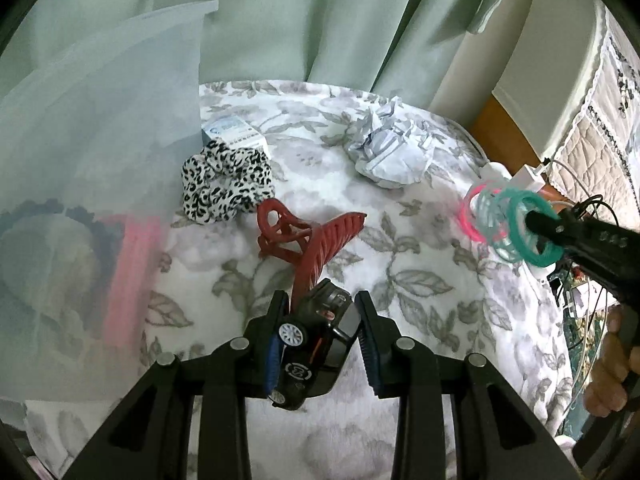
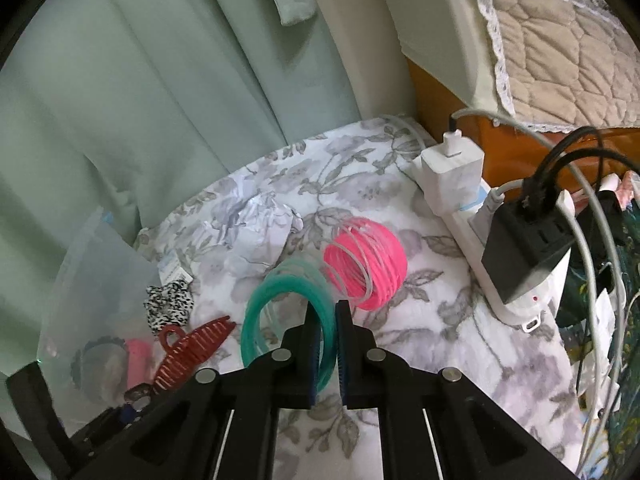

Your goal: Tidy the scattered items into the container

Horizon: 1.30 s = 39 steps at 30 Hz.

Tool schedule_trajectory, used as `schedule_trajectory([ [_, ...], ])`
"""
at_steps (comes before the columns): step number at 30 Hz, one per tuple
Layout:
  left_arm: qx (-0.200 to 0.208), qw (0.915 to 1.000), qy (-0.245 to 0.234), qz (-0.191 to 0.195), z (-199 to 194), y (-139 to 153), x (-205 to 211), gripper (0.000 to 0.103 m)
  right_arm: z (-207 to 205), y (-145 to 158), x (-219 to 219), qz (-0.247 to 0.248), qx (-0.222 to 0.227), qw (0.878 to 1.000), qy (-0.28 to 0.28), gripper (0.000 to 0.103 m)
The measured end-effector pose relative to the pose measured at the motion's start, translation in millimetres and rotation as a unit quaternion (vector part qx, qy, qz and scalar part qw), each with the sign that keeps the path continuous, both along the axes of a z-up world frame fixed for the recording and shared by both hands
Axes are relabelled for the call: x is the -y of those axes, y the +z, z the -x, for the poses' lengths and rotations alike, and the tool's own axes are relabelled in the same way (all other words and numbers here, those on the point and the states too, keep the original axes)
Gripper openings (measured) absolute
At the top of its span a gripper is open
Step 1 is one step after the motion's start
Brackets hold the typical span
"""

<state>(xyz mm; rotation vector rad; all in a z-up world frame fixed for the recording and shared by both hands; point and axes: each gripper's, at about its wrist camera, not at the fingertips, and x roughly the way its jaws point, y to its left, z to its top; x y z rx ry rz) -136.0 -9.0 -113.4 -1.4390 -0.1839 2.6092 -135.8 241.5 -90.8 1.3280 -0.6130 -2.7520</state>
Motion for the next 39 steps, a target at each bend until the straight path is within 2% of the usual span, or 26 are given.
schedule_trajectory([
  [4,0.010,0.9999,0.003,-0.003,-2.9,-4.5,1.9,0.035,-6.4,6.2,1.7,-0.002,-0.006,1.000,0.003,0.008],
  [14,-0.010,0.9999,-0.003,-0.010,-11.0,11.9,2.5,0.035,-16.5,24.0,-4.3,0.011,-0.028,1.000,-0.006,0.008],
  [17,-0.003,0.9999,-0.009,-0.014,-12.6,9.8,1.6,0.035,-20.9,31.5,-2.8,0.011,-0.036,0.999,-0.005,0.008],
  [25,-0.003,0.9997,-0.022,-0.009,-22.8,8.2,-6.2,0.035,-31.9,34.1,-1.6,0.011,-0.033,0.999,-0.007,0.008],
  [32,0.032,0.9991,-0.025,-0.012,-25.7,-6.4,-8.4,0.035,-34.3,33.2,-2.3,0.015,-0.030,0.999,-0.009,0.008],
  [34,0.029,0.9993,-0.021,-0.009,-28.9,-4.0,-6.3,0.039,-34.4,32.4,-2.3,0.015,-0.030,0.999,-0.008,0.008],
  [36,0.023,0.9996,-0.018,0.000,-32.6,-0.8,-5.7,0.061,-33.6,30.1,-3.0,0.018,-0.028,0.999,-0.008,0.008],
  [39,0.033,0.9990,-0.032,0.002,-34.8,-5.6,-8.7,0.067,-31.9,26.5,-2.9,0.024,-0.023,0.999,-0.007,0.008],
])
